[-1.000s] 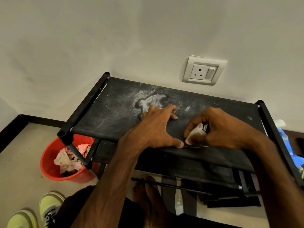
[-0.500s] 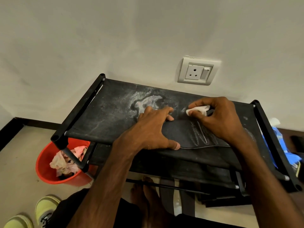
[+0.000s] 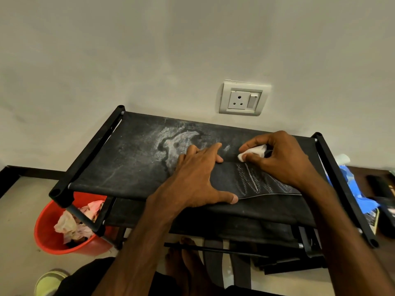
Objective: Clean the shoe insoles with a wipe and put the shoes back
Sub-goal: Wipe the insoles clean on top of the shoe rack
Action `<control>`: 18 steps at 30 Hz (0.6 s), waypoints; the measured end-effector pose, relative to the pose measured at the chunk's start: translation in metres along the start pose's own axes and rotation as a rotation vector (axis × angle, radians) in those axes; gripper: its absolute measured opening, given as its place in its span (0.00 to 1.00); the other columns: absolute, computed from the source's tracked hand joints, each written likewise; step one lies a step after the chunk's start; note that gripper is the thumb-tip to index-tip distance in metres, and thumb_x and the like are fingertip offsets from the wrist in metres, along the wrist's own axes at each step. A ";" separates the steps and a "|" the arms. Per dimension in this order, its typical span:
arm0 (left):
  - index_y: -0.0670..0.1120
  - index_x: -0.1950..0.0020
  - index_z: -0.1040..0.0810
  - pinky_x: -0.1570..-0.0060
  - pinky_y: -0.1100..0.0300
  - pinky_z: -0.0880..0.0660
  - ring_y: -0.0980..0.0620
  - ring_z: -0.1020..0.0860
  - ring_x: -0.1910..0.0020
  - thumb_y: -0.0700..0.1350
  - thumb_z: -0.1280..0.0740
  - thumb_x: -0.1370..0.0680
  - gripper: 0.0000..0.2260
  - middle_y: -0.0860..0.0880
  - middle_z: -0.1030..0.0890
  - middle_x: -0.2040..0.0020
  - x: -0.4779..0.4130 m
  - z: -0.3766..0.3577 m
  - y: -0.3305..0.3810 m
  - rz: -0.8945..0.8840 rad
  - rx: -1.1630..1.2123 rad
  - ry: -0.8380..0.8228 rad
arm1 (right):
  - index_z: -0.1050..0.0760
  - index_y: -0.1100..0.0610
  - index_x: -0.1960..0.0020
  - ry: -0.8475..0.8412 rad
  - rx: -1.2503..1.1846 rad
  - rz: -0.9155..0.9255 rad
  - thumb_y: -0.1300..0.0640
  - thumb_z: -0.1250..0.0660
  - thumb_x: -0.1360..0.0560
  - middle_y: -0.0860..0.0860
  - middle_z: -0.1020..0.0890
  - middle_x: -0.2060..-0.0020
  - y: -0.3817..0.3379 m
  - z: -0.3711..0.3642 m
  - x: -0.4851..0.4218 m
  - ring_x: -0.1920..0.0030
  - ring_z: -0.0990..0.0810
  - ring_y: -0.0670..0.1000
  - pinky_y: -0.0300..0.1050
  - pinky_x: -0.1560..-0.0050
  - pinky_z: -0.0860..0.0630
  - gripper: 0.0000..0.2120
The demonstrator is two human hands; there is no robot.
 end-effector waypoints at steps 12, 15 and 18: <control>0.58 0.20 0.48 0.27 0.44 0.41 0.52 0.41 0.28 0.66 0.23 0.36 0.52 0.66 0.29 0.31 0.005 0.006 -0.013 0.023 0.026 -0.022 | 0.13 0.46 0.50 -0.146 0.074 0.104 0.60 0.23 0.27 0.42 0.14 0.53 -0.025 -0.034 -0.002 0.53 0.18 0.41 0.30 0.56 0.23 0.10; 0.57 0.20 0.47 0.27 0.45 0.41 0.53 0.41 0.29 0.66 0.22 0.36 0.52 0.65 0.28 0.32 0.005 0.007 -0.012 0.027 0.033 -0.018 | 0.13 0.46 0.50 -0.227 0.099 0.098 0.60 0.23 0.27 0.42 0.14 0.51 -0.029 -0.037 -0.001 0.51 0.17 0.42 0.32 0.54 0.21 0.10; 0.57 0.20 0.47 0.27 0.46 0.41 0.54 0.41 0.29 0.66 0.22 0.36 0.52 0.65 0.27 0.32 0.005 0.007 -0.012 0.028 0.035 -0.012 | 0.13 0.46 0.52 -0.356 0.110 0.096 0.60 0.23 0.27 0.41 0.13 0.52 -0.032 -0.036 0.005 0.49 0.16 0.41 0.38 0.49 0.18 0.09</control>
Point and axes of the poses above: each hand's wrist, its own x-axis away from the middle knuckle, its own z-axis out of the back of the hand, y = z × x, the point moved 7 cm from there along -x, towards the middle knuckle
